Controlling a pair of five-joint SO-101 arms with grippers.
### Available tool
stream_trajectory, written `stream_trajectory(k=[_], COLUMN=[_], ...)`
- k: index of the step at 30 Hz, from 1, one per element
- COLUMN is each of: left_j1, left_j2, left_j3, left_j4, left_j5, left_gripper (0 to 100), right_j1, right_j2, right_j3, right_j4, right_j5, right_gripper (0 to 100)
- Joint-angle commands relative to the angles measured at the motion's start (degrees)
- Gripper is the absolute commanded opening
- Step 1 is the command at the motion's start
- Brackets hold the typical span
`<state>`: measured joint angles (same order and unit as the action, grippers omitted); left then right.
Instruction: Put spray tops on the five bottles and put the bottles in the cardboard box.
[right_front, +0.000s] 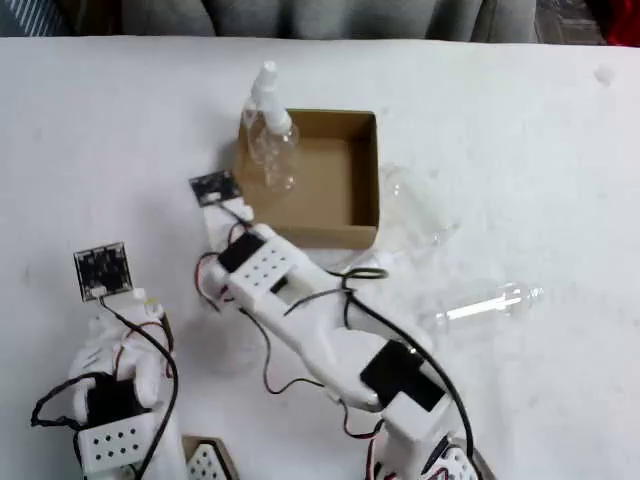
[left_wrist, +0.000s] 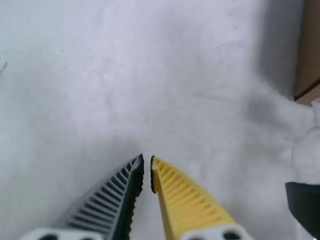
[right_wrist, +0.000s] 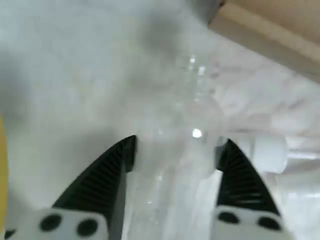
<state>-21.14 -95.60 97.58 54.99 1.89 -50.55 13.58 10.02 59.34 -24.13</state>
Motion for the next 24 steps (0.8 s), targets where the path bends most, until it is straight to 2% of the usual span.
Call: stream_trajectory(k=[1, 3, 6, 12, 13, 20, 24], left_j1=[-0.66, -0.66, -0.66, -0.66, -0.66, -0.66, -0.31], left_j2=[-1.36, -1.36, -1.36, -1.36, -1.36, -1.36, -1.36], left_j3=[-0.26, -0.26, -0.26, -0.26, -0.26, -0.26, -0.26], left_j4=[0.09, 0.09, 0.09, 0.09, 0.09, 0.18, -0.09], left_j5=[-0.18, -0.18, -0.18, -0.26, -0.26, -0.26, -0.26], left_gripper=[3, 3, 3, 3, 3, 3, 3], right_j1=[-0.92, -0.66, 1.19, 6.11, 7.43, 17.36, 23.78], right_j2=[-0.40, -0.48, -0.75, -1.01, -1.63, -14.46, -23.16], right_j3=[-6.95, -10.64, -16.70, -29.71, -29.80, -12.31, -1.23], right_j4=[7.69, 13.05, 22.81, 40.13, 40.04, 39.43, 35.74], right_j5=[0.09, 0.44, 5.98, 18.73, 20.75, 27.43, 29.54], right_gripper=[29.3, 29.6, 27.5, 5.2, 1.2, 1.8, 1.7])
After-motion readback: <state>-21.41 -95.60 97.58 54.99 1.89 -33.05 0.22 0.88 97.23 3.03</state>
